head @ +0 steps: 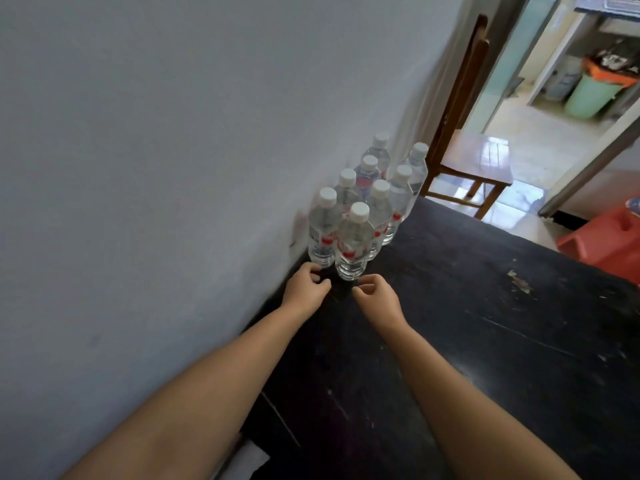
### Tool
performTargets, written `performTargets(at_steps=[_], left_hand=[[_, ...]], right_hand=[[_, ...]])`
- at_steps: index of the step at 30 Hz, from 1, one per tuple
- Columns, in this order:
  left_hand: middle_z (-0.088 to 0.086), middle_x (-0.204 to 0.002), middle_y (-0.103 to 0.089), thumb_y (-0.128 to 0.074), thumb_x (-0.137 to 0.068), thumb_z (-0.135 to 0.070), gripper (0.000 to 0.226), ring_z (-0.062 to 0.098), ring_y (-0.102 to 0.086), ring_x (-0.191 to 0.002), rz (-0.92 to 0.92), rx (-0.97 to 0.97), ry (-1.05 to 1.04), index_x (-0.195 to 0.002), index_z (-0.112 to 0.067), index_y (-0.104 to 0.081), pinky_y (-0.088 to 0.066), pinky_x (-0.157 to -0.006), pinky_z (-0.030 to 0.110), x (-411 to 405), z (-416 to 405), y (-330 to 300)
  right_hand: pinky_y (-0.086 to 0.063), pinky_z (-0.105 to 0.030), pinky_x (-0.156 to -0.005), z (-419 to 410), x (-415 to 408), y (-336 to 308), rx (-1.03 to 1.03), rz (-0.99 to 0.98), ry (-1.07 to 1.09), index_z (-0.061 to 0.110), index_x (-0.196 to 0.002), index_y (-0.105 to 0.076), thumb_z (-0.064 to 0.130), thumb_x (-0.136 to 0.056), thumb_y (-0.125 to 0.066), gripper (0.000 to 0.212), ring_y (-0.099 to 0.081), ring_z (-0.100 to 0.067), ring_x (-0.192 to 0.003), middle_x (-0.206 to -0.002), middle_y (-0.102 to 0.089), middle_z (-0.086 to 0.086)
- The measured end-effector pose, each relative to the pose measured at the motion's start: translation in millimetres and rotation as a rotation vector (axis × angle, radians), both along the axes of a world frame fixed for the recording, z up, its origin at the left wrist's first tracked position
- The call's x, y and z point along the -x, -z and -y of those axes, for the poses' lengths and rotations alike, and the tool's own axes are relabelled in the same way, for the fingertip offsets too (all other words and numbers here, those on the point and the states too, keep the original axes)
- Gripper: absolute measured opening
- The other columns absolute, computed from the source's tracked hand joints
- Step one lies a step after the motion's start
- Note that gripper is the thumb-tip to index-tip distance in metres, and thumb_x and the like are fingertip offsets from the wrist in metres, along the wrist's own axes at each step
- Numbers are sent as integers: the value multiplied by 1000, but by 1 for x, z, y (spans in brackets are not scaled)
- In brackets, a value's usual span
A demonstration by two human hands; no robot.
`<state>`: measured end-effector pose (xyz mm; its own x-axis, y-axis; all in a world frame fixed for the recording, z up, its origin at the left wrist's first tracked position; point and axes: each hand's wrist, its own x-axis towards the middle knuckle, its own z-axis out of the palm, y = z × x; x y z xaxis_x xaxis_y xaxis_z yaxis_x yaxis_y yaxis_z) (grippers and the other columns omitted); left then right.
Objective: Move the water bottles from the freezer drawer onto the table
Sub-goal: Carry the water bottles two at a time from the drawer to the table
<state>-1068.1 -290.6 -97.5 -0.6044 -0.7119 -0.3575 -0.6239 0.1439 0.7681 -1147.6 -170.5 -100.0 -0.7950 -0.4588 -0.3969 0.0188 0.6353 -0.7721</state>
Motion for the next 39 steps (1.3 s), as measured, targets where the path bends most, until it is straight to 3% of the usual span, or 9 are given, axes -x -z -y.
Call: performTargets(at_steps=[7,10,18,22,28,31,34,36,39], left_hand=[[8,-101,-69,-60,-88,-20,21,24,-64,-98,110,83,-107,-105,-9,-66,-47,-83,29,-115,-59,-6],[5,-97,-69,-59,-88,-19,19,23,-63,-97,163,108,-186,-104,-12,-67,-47,-83,29,-166,-86,-1],[12,-110,-69,-55,-90,-16,19,28,-62,-107,210,72,-543,-100,-9,-69,-46,-88,31,-317,-145,-4],[9,-102,-71,-57,-88,-18,13,28,-64,-101,200,69,-759,-90,-11,-68,-49,-86,32,-400,-171,-7],[3,-101,-64,-55,-91,-20,18,22,-61,-98,181,56,-1062,-101,-10,-66,-45,-82,28,-532,-243,-17],[4,-91,-63,-57,-89,-16,8,26,-63,-94,179,21,-1197,-84,-15,-63,-47,-81,32,-594,-287,-18],[4,-71,-59,-55,-82,-10,24,28,-63,-80,165,12,-1319,-60,-20,-54,-46,-69,32,-662,-341,-22],[5,-63,-52,-50,-80,-10,22,20,-54,-68,178,21,-1416,-59,-14,-51,-36,-61,23,-703,-384,-34],[4,-63,-49,-47,-86,-7,21,19,-49,-62,198,31,-1609,-66,-12,-50,-33,-54,22,-751,-448,-46]], right_hand=[[-44,-25,-78,-44,-70,-9,-134,-159,-479,13,-121,-55,25,-91,-58,32,-61,-20,-99,-109,-66,-4],[-47,-27,-76,-60,-101,-6,-170,-167,-612,15,-114,-57,23,-91,-55,24,-61,-19,-89,-102,-66,-3],[-53,-35,-83,-63,-216,-12,-224,-202,-1038,11,-101,-65,19,-93,-51,18,-63,-24,-93,-100,-68,-6],[-54,-43,-87,-50,-293,-15,-209,-250,-1268,14,-79,-54,18,-92,-46,16,-65,-34,-94,-98,-68,-14],[-55,-43,-86,-53,-440,-24,-163,-322,-1640,12,-107,-61,26,-95,-50,21,-65,-29,-95,-105,-69,-13],[-55,-46,-86,-78,-515,-28,-108,-319,-1770,12,-106,-62,26,-94,-51,21,-66,-29,-94,-104,-69,-12],[-55,-46,-85,-112,-594,-34,-56,-325,-1888,13,-103,-62,25,-92,-51,19,-67,-29,-91,-102,-69,-12],[-56,-46,-84,-139,-650,-39,-8,-334,-1986,14,-97,-61,24,-91,-51,15,-67,-29,-90,-101,-69,-12],[-55,-46,-86,-187,-724,-50,57,-367,-2151,16,-91,-60,22,-91,-51,11,-66,-30,-93,-101,-70,-13]])
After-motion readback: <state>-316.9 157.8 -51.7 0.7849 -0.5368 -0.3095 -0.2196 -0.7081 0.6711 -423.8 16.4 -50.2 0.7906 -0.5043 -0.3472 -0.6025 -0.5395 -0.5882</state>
